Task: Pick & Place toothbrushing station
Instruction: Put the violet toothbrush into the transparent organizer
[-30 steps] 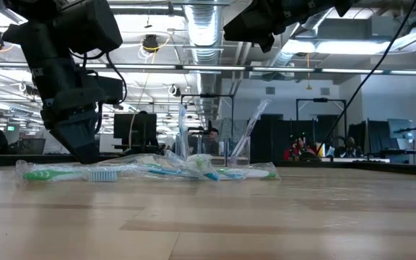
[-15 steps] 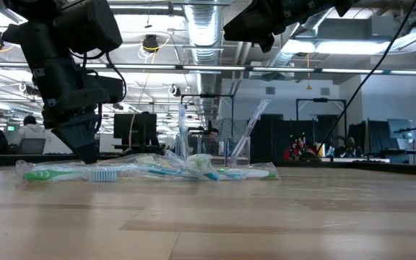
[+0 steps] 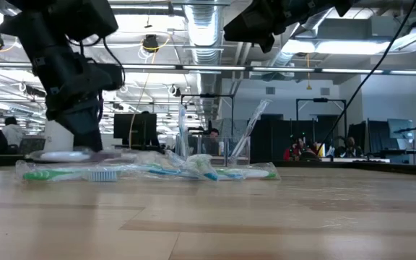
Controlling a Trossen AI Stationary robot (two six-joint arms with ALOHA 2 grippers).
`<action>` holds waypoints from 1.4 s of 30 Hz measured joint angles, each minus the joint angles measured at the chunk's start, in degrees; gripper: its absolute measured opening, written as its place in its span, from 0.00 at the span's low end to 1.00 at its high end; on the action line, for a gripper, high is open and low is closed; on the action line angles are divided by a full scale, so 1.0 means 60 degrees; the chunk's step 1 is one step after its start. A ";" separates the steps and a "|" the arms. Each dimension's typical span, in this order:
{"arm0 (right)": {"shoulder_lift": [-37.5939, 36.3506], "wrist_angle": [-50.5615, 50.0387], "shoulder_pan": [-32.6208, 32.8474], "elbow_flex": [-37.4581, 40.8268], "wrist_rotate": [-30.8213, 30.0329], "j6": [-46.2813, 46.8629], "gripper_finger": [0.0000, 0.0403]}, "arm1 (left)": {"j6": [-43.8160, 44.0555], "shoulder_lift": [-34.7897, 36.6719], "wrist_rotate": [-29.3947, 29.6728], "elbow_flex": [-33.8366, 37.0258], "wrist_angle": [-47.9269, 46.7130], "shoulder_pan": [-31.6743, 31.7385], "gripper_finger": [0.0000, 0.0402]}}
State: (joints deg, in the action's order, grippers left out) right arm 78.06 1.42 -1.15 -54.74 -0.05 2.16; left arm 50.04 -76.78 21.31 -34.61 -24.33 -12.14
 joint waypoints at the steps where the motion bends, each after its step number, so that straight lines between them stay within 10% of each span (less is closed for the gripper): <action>1: 0.0000 -0.0016 -0.0004 0.0000 0.0000 0.0003 0.24 | -0.0003 0.0154 0.0103 0.0000 -0.0034 -0.0032 0.00; 20: 0.0004 -0.0028 -0.0004 0.0000 0.0000 0.0000 0.24 | -0.0066 0.2078 0.2514 0.0000 0.0193 -0.0926 0.00; 42: 0.0004 0.0136 -0.0004 0.0000 0.0004 0.0145 0.24 | -0.3950 0.2169 0.4043 0.0000 0.4842 -0.0904 0.00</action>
State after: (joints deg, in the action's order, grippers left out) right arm 78.08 2.24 -1.17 -54.74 -0.03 3.03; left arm 26.34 -63.77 45.56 -34.61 4.72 -17.56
